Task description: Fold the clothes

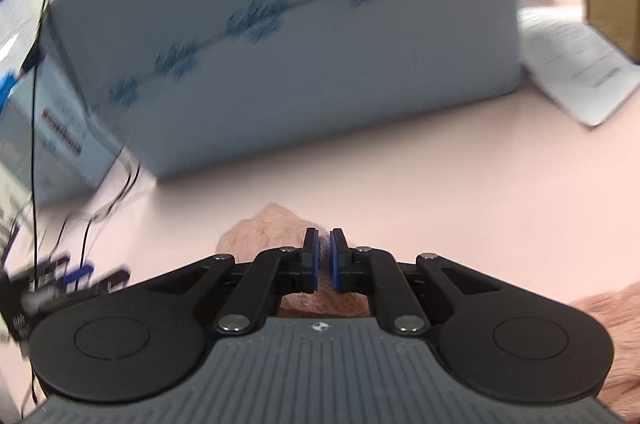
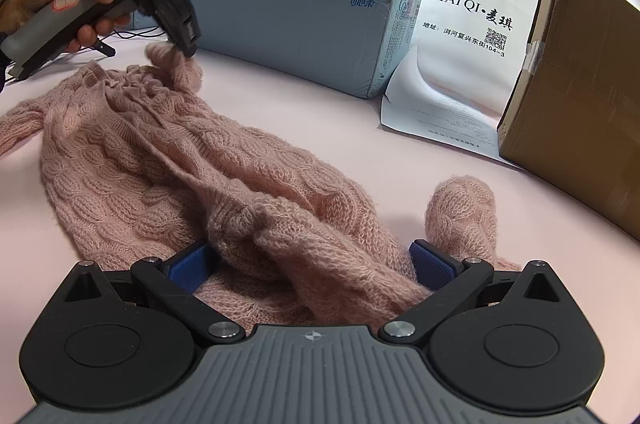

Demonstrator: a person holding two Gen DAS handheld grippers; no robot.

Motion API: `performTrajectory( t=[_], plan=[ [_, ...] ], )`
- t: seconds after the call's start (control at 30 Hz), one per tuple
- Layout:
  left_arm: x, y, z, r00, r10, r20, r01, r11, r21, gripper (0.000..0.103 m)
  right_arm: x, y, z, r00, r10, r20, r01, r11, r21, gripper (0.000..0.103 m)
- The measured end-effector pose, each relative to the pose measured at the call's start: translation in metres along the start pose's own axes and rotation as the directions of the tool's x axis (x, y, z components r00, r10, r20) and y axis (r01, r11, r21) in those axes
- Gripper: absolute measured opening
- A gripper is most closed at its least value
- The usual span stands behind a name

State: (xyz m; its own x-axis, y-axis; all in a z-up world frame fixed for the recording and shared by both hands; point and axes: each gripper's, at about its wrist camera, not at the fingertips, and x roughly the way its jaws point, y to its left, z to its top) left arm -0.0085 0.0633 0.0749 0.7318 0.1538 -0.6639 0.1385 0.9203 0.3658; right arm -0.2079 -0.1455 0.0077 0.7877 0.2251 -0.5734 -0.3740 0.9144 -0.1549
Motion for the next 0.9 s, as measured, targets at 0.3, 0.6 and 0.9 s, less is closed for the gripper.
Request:
performTrajectory(
  t=[0.3,0.6,0.9],
  plan=[
    [0.009,-0.055,0.027,0.991,-0.096,0.089,0.089,0.993,0.082,0.004,0.000,0.000,0.000,1.000,0.002,-0.001,-0.002,1.000,0.003,0.103],
    [-0.010,-0.090,0.012,0.919,-0.379,0.104,0.338,0.897,0.285,0.006,-0.001,0.001,0.000,1.000,0.001,0.000,-0.001,1.000,0.002,0.103],
    [0.002,-0.031,0.017,0.976,-0.104,0.193,0.089,0.992,0.084,0.068,-0.002,0.001,-0.001,1.000,0.000,0.000,0.000,1.000,0.002,0.103]
  ],
)
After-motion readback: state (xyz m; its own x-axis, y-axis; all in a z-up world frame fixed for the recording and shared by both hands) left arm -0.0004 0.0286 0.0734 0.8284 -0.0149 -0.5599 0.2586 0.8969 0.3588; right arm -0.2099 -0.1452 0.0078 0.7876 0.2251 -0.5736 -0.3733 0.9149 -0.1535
